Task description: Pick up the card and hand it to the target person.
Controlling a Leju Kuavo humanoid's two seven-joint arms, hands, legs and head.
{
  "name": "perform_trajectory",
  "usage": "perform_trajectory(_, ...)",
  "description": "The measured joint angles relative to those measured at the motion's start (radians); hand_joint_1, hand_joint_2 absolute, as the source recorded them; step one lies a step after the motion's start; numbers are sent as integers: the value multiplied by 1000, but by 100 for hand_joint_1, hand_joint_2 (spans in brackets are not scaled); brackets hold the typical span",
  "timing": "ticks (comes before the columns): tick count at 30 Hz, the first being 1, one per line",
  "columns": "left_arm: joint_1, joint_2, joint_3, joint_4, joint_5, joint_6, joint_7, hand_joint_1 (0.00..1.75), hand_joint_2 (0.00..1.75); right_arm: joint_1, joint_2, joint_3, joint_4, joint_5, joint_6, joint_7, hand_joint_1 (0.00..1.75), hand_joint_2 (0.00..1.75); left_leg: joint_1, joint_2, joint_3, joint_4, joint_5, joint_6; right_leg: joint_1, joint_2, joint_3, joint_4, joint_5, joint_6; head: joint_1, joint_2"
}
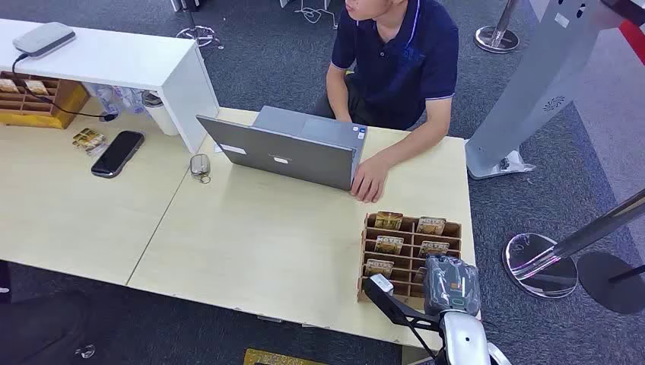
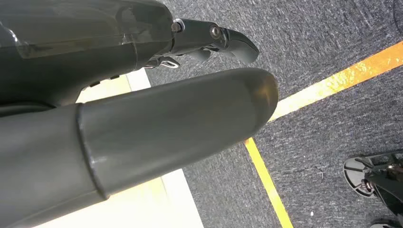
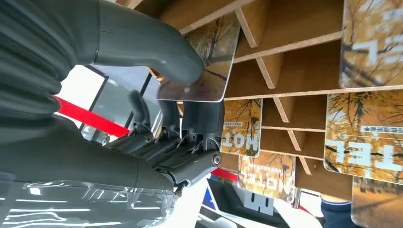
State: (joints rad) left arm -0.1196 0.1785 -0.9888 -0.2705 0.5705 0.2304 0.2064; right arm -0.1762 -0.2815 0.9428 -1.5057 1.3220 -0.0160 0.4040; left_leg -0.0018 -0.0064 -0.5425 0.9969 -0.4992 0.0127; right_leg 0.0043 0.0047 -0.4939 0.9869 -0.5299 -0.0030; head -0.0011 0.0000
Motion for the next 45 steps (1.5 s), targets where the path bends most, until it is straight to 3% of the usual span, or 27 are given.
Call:
perform_trajectory(9,0,0,0,0,-3,0,0,0,0,2,0,0,1,19,-44,-1,152,175,0,0,0,0,0,0,0,0,0,0,0,0,0,0)
perform_trajectory(13,0,0,0,0,-5,0,0,0,0,2,0,-1,1,33,-53,-5,175,175,0,0,0,0,0,0,0,0,0,0,0,0,0,0)
perform_trajectory(20,0,0,0,0,-5,0,1,0,0,4,0,-1,-38,62,-73,-29,175,175,0,0,0,0,0,0,0,0,0,0,0,0,0,0)
perform_trajectory(34,0,1,0,0,-15,-1,0,0,0,-27,0,-3,-323,123,-69,-89,175,175,0,0,0,0,0,0,0,0,0,0,0,0,0,0)
perform_trajectory(45,0,1,0,0,-36,-13,-8,0,0,-82,9,-11,-344,51,-100,-99,175,175,0,0,0,0,0,0,0,0,0,0,0,0,0,0)
